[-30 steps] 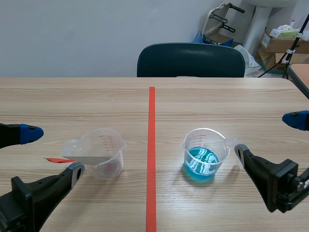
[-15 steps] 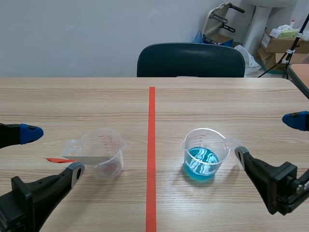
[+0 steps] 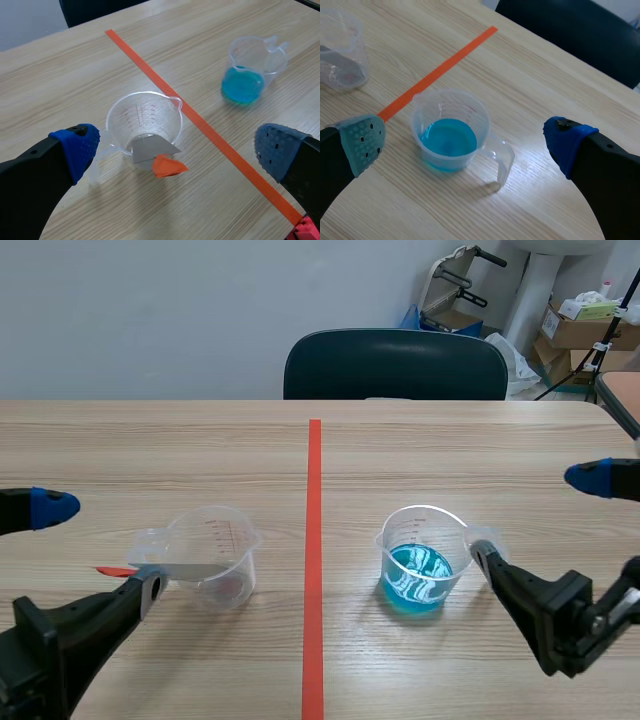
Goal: Do the redox reaction experiment
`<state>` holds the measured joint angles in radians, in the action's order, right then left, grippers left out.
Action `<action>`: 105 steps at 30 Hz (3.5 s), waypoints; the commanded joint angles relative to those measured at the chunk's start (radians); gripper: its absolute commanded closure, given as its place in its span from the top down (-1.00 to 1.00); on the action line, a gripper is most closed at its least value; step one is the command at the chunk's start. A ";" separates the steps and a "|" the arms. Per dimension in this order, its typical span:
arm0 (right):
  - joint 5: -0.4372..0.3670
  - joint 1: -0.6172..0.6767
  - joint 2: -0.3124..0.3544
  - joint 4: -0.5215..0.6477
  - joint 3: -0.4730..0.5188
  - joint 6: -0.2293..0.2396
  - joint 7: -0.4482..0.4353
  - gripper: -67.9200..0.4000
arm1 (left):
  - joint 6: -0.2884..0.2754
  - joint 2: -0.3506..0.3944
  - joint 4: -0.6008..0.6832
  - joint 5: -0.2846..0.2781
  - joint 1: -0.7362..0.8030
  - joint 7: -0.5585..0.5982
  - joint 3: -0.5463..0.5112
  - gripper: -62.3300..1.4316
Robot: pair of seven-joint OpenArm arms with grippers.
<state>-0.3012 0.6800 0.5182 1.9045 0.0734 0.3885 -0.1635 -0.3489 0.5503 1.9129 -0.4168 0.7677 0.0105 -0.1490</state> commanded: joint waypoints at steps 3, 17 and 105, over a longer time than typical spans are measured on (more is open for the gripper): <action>0.014 -0.047 0.006 0.017 -0.044 0.003 -0.015 1.00 | -0.002 0.028 0.011 -0.006 0.047 0.055 -0.063 1.00; 0.097 -0.295 0.005 0.016 -0.336 0.005 0.074 1.00 | -0.002 0.166 -0.003 -0.006 0.177 0.133 -0.234 1.00; 0.106 -0.863 -0.241 -0.052 -0.982 -0.211 0.379 -0.96 | -0.327 0.525 -0.558 0.354 0.315 1.304 -0.417 1.00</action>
<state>-0.1837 -0.1680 0.2771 1.8351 -0.9207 0.1810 0.2256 -0.6750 1.0828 1.3518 -0.0475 1.0885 1.3033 -0.5591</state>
